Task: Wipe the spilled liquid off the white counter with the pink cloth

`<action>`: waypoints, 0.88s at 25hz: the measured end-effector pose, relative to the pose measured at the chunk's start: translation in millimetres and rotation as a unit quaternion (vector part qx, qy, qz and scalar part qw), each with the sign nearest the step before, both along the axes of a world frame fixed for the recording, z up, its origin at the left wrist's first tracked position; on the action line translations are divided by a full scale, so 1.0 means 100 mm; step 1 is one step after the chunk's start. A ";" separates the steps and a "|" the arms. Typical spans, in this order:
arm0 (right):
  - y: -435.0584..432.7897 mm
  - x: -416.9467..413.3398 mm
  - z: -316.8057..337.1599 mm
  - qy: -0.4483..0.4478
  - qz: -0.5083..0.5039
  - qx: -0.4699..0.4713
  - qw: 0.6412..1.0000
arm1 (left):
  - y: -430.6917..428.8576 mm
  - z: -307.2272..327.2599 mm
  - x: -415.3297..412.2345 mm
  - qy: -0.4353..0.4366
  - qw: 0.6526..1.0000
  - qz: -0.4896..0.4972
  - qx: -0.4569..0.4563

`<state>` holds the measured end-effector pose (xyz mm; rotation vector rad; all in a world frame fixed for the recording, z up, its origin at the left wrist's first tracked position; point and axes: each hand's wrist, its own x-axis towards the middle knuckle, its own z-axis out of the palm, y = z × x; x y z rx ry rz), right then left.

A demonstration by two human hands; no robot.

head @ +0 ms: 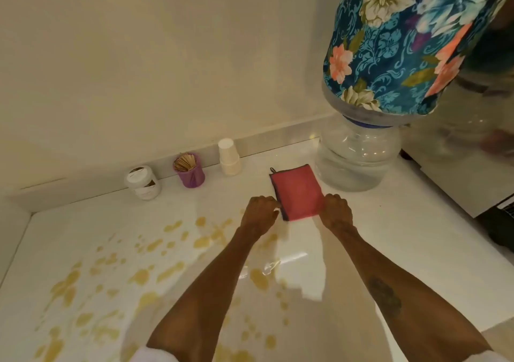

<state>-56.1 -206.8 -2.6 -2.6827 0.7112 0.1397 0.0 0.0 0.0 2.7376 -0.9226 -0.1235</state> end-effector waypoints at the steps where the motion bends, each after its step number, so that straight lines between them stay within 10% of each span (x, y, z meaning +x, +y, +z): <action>1: -0.01 0.02 -0.04 0.003 -0.020 0.012 1.000 | -0.06 -0.04 -0.02 0.012 1.000 -0.003 -0.001; 22: 0.06 0.35 0.00 -0.246 -0.156 0.296 0.910 | -0.61 -0.32 -0.15 0.035 0.997 0.061 -0.035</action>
